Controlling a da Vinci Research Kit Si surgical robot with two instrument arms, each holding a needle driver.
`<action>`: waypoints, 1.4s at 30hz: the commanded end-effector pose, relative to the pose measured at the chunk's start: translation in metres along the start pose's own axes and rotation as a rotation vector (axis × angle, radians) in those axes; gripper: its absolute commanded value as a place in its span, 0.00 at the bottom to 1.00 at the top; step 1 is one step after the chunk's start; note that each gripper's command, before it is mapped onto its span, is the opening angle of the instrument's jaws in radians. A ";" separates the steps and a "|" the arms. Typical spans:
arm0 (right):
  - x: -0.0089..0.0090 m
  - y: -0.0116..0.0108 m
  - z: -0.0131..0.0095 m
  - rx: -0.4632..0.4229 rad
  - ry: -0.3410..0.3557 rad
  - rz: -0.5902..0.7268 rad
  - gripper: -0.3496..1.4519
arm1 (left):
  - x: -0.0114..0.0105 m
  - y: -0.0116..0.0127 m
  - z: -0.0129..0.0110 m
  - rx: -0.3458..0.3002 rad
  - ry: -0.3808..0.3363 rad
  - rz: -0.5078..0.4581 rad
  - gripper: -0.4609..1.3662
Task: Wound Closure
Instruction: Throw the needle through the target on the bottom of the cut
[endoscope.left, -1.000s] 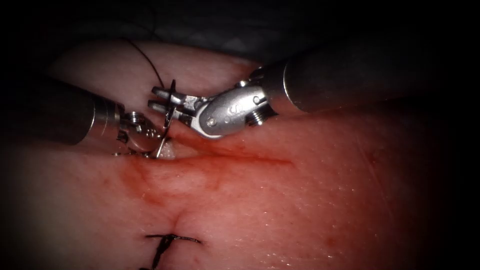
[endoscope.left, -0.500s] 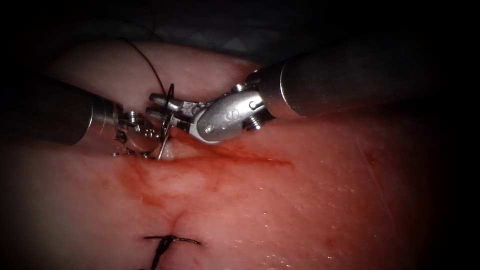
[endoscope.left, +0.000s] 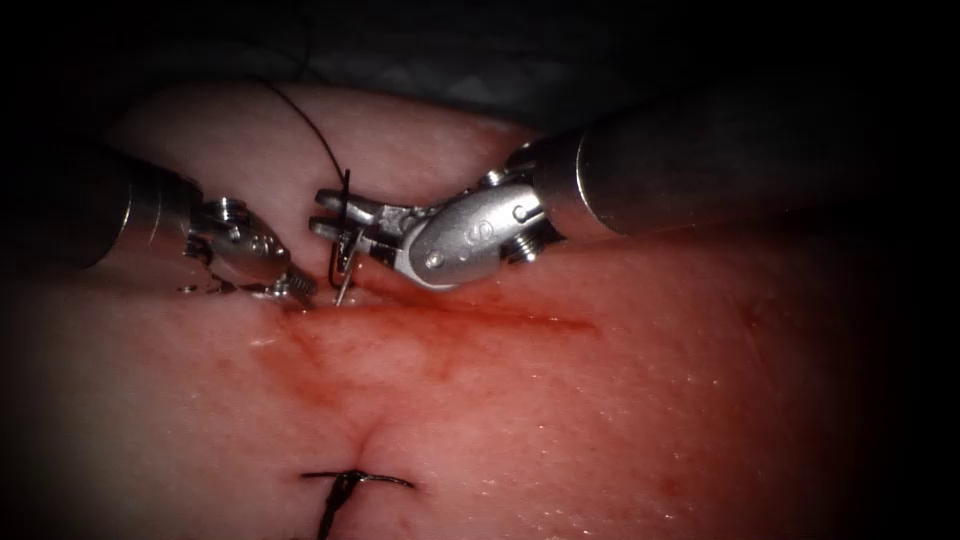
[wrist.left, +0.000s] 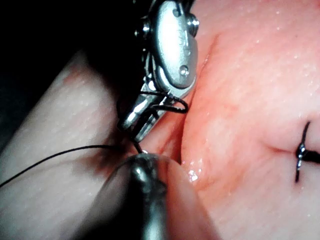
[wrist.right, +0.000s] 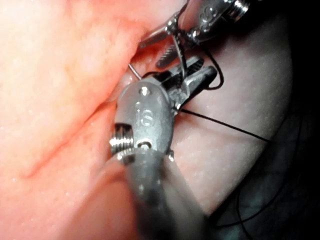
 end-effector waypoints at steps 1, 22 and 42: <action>0.0000 0.0000 0.0000 -0.007 0.000 0.000 0.00 | 0.0002 -0.0001 0.0000 0.004 0.000 0.000 0.55; -0.0005 0.0001 -0.0002 -0.013 -0.009 0.050 0.00 | 0.0005 0.0022 -0.0022 0.023 0.009 0.044 0.20; -0.0020 0.0007 -0.0005 0.011 -0.030 0.343 0.00 | -0.0003 0.0049 -0.0019 -0.080 -0.014 0.061 0.10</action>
